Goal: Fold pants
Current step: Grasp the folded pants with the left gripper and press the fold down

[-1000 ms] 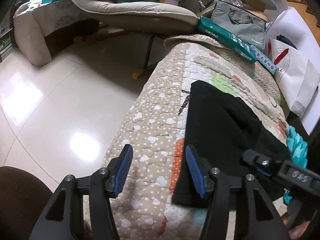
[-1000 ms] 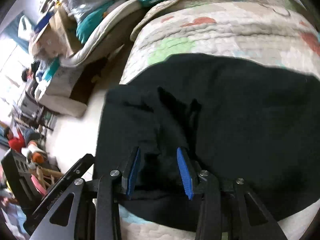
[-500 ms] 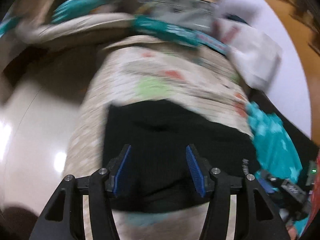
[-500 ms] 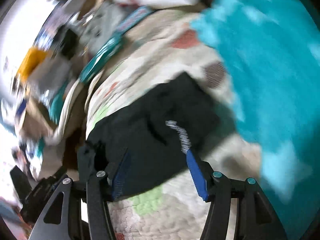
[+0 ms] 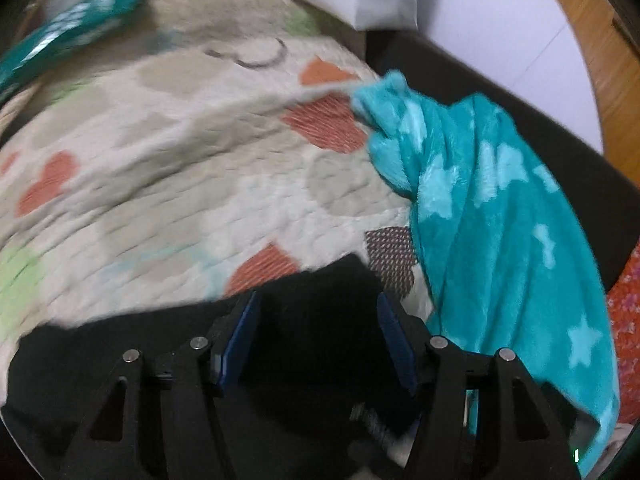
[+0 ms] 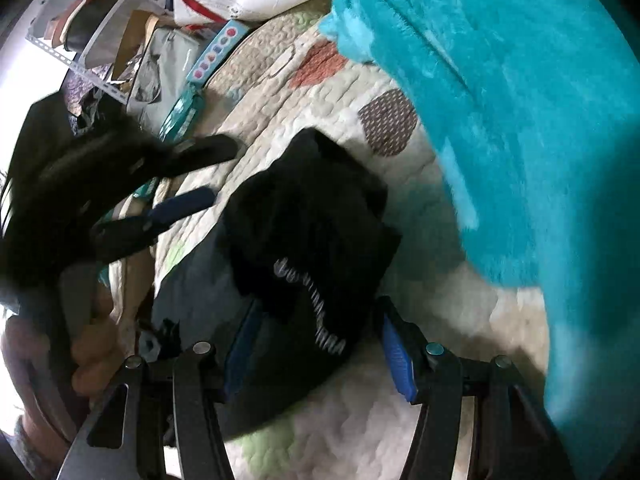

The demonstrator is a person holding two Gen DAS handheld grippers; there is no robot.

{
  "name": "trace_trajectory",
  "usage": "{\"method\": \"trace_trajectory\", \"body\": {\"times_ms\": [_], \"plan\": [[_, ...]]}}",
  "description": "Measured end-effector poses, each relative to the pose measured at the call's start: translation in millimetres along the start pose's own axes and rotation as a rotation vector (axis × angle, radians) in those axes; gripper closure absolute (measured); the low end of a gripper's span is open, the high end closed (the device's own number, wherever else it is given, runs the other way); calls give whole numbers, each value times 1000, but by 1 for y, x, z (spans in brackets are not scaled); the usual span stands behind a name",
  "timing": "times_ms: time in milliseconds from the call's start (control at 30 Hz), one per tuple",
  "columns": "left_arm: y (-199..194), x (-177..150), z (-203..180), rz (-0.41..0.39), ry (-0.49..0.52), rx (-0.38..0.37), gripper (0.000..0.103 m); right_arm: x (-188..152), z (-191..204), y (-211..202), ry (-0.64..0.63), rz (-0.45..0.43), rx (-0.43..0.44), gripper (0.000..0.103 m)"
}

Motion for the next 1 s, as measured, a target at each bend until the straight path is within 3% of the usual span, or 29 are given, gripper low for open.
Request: {"method": "trace_trajectory", "body": {"times_ms": [100, 200, 267, 300, 333, 433, 667, 833, 1000], "plan": [[37, 8, -15, 73, 71, 14, 43, 9, -6, 6, 35, -16, 12, 40], [59, 6, -24, 131, 171, 98, 40, 17, -3, 10, 9, -5, 27, 42], [60, 4, -27, 133, 230, 140, 51, 19, 4, 13, -22, 16, 45, 60], [56, 2, -26, 128, 247, 160, 65, 19, 7, 14, -38, 28, 50, 76], [53, 2, -23, 125, 248, 162, 72, 18, 11, 13, -52, 28, 51, 76], [28, -1, -14, 90, 196, 102, 83, 17, 30, 2, -124, 14, 71, 80], [-70, -19, 8, -106, 57, 5, 85, -3, 95, -32, -361, -17, 128, 82], [-146, -44, 54, -251, -97, -53, 85, -36, 163, -43, -593, -1, 155, 82], [-186, -81, 122, -347, -278, -97, 86, -78, 218, -20, -783, 75, 159, 82]]}}
Point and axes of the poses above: each gripper's, at about its wrist camera, not at the fingertips, and y roughly the way its jaws point, z to its left, x to its top, the point moved 5 cm from there along y, roughly the way its jaws point, and after that the axes turned 2 degrees about -y, right-handed, at the moved point
